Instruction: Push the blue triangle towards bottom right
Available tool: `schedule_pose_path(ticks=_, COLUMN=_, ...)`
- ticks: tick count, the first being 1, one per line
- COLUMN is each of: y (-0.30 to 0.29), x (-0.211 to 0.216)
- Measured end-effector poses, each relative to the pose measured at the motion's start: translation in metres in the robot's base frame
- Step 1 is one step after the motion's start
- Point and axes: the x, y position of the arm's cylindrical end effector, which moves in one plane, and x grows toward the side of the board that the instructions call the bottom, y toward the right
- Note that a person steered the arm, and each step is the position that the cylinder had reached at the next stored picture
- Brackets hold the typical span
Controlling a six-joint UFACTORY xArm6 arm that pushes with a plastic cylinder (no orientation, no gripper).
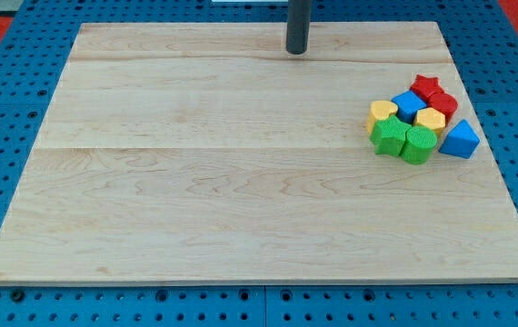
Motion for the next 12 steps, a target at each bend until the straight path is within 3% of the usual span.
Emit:
schedule_pose_path(ticks=2, y=0.004, x=0.02)
schedule_pose_path(ticks=3, y=0.006, x=0.05)
schedule_pose_path(ticks=6, y=0.017, x=0.145)
schedule_pose_path(ticks=8, y=0.031, x=0.236)
schedule_pose_path(ticks=9, y=0.087, x=0.282)
schedule_pose_path(ticks=10, y=0.137, x=0.29)
schedule_pose_path(ticks=12, y=0.204, x=0.259)
